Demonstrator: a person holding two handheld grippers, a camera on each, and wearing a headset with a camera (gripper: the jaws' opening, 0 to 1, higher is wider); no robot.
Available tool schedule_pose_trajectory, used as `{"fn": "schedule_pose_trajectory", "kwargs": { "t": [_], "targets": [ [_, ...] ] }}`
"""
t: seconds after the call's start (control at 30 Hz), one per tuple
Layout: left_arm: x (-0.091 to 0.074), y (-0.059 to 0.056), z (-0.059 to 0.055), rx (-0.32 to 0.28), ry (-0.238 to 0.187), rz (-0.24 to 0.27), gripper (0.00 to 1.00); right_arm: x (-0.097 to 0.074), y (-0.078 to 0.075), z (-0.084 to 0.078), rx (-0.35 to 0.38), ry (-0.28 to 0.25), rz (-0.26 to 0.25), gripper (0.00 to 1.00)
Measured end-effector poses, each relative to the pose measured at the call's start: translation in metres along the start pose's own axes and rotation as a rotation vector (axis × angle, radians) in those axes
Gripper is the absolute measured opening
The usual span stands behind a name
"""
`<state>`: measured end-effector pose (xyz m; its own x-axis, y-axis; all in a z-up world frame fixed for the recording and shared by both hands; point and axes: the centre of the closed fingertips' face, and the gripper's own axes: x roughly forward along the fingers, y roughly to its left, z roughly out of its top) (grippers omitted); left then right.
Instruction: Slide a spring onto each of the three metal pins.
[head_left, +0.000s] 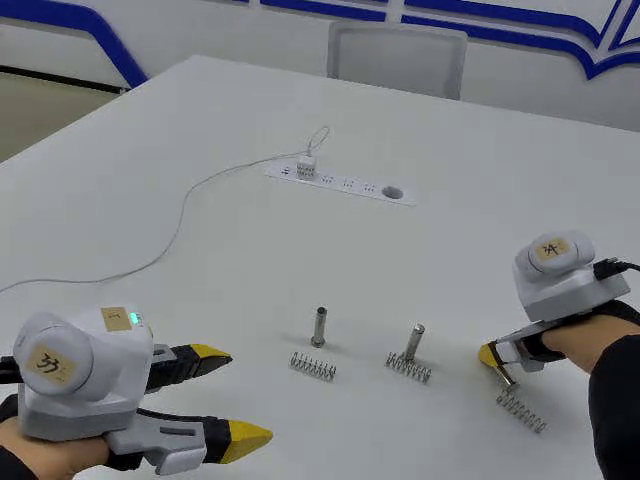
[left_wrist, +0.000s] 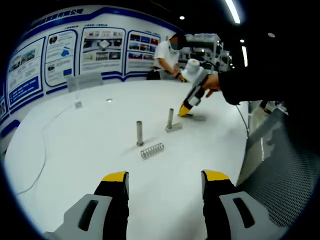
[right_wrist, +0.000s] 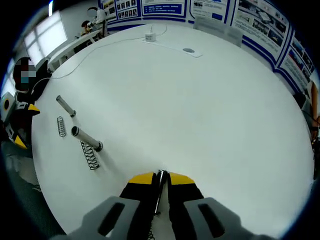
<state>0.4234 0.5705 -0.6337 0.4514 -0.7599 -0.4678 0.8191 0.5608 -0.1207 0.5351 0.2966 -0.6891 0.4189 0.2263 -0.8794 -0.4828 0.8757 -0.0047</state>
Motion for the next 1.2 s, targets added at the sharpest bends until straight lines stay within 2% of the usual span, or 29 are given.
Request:
{"fn": "schedule_pose_trajectory", "kwargs": {
  "t": [0.2,0.4,0.57,0.63,0.97,1.2],
  "targets": [
    [0.000,0.000,0.000,0.002,-0.001,0.002,0.60,0.000,0.000,-0.001,0.003,0.012,0.002,0.11],
    [0.000,-0.001,0.001,0.007,0.000,0.001,0.60,-0.001,0.005,-0.001,-0.027,0.016,-0.023,0.09],
    [-0.001,0.000,0.002,0.012,-0.001,0.006,0.59,-0.003,0.001,-0.002,-0.001,-0.011,-0.027,0.09],
    [-0.001,0.000,0.003,0.016,-0.002,0.008,0.59,-0.010,0.001,0.001,0.010,-0.042,-0.033,0.09],
    [-0.002,-0.001,0.006,0.036,-0.004,0.004,0.58,-0.042,0.005,0.004,0.022,-0.119,-0.038,0.08],
    [-0.002,-0.003,0.009,0.054,-0.003,-0.001,0.58,-0.051,0.010,0.000,0.027,-0.152,-0.046,0.08]
  ]
}}
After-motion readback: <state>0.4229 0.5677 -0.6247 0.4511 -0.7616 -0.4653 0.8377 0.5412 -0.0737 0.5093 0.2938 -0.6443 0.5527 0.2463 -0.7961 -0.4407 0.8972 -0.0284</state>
